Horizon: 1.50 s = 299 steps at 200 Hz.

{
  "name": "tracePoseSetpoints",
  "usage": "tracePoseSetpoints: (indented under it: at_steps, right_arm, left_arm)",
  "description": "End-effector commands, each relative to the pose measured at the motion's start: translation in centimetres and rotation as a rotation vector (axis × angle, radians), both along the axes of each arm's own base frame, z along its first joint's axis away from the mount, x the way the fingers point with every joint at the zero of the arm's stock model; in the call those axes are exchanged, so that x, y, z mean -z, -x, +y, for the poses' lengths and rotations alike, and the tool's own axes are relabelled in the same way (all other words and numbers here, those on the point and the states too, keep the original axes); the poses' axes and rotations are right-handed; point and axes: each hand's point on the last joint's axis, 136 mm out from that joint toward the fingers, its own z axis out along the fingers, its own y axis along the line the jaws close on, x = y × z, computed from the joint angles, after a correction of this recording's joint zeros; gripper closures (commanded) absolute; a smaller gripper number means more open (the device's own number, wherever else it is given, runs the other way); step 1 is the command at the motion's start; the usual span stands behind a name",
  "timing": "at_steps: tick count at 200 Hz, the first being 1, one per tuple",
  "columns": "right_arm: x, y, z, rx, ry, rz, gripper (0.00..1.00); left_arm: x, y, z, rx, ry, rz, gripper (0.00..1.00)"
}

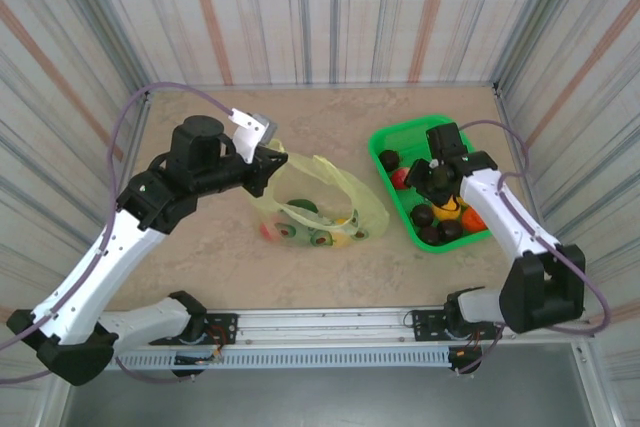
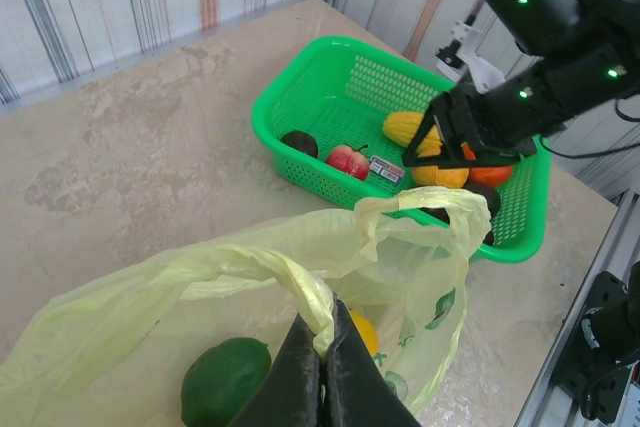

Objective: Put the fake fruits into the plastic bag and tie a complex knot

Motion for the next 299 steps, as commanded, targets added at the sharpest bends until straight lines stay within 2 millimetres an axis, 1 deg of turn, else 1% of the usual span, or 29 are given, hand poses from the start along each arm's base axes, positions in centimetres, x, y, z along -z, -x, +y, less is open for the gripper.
tracePoseSetpoints:
  at_steps: [1,12,34,56,73,108,125,146,175,192,206,235,251,269,282,299]
  right_arm:
    - [0.0,-2.7,0.2,0.023,-0.017,-0.022,0.33]
    - [0.8,-3.6,0.3,0.021,-0.023,-0.013,0.32]
    - [2.8,-4.9,0.0,0.020,-0.016,0.021,0.30]
    - [4.6,-5.7,-0.2,0.020,0.004,0.049,0.27]
    - [5.8,-6.0,-0.2,0.025,-0.007,0.069,0.26]
    - [7.4,-7.1,1.0,-0.012,-0.057,0.071,0.22]
    - [8.0,-7.5,0.8,-0.012,-0.041,0.079,0.22]
    - [8.6,-7.8,0.7,-0.014,-0.031,0.091,0.25]
    - [8.7,-7.9,0.6,-0.027,-0.024,0.081,0.35]
    - [8.0,-7.8,0.3,-0.031,-0.005,0.063,0.43]
    - [7.0,-7.6,0.0,-0.039,0.010,0.036,0.45]
    - [3.9,-6.8,-0.7,-0.051,0.040,-0.033,0.46]
    - [1.9,-6.2,-1.1,-0.055,0.058,-0.070,0.46]
    - [-0.5,-5.0,-1.4,-0.059,0.064,-0.110,0.46]
    - [-2.7,-3.9,-1.0,-0.079,0.048,-0.157,0.47]
    - [-6.0,-2.1,0.5,-0.152,0.031,-0.263,0.49]
  left_arm:
    - [-0.8,0.7,-0.4,0.034,0.009,-0.011,1.00]
    - [-0.8,0.7,-0.3,0.032,0.006,-0.012,1.00]
    - [-0.8,0.7,-0.3,0.030,0.005,-0.011,1.00]
    - [-0.9,0.7,-0.3,0.031,0.005,-0.012,1.00]
    - [-0.9,0.7,-0.3,0.030,0.005,-0.011,1.00]
    - [-0.7,0.7,-0.5,0.036,0.007,-0.006,1.00]
    - [-0.8,0.7,-0.4,0.036,0.006,-0.006,1.00]
    - [-0.9,0.8,-0.3,0.033,0.006,-0.011,1.00]
    - [-1.0,1.0,-0.1,0.032,0.009,-0.014,1.00]
    - [-1.0,1.0,-0.2,0.034,0.010,-0.014,1.00]
    - [-1.0,1.0,-0.2,0.036,0.010,-0.014,1.00]
    - [-1.2,1.2,-0.1,0.039,0.016,-0.018,1.00]
    - [-1.3,1.3,-0.1,0.040,0.018,-0.023,1.00]
    - [-1.3,1.4,0.0,0.038,0.019,-0.025,1.00]
    - [-1.4,1.4,0.1,0.038,0.021,-0.026,1.00]
    - [-1.5,1.6,0.2,0.036,0.024,-0.029,1.00]
